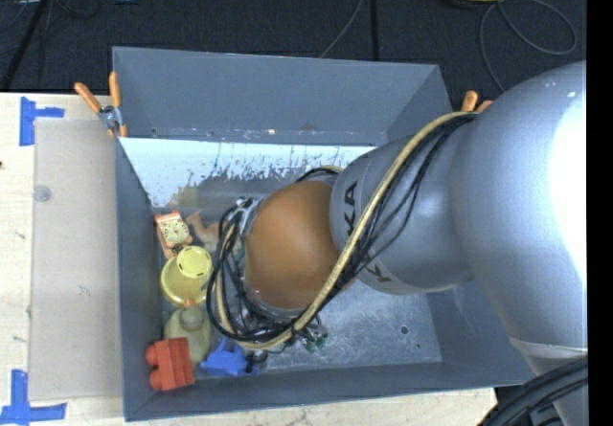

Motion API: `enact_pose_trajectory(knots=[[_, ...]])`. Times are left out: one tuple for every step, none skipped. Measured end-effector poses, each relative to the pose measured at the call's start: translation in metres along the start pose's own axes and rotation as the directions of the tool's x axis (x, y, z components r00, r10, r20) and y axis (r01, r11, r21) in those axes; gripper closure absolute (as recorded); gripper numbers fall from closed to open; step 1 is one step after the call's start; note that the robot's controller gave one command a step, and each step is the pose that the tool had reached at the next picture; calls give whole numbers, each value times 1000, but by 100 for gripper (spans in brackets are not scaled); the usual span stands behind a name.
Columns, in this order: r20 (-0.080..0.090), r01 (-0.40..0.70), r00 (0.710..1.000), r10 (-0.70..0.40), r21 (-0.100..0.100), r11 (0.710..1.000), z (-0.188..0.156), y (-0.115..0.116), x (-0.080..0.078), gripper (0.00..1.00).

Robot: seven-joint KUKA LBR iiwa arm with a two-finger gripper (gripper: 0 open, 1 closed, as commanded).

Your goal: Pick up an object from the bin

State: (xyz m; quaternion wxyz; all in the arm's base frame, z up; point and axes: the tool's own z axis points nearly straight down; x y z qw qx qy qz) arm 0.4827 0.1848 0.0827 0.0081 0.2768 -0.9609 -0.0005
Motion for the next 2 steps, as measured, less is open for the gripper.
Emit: enact_pose_trajectory(knots=[[2, 0, 1000, 0, 0, 1000, -17, 0, 0, 100], [-2, -1, 1000, 1, -1, 1000, -34, 1, 1, 100]])
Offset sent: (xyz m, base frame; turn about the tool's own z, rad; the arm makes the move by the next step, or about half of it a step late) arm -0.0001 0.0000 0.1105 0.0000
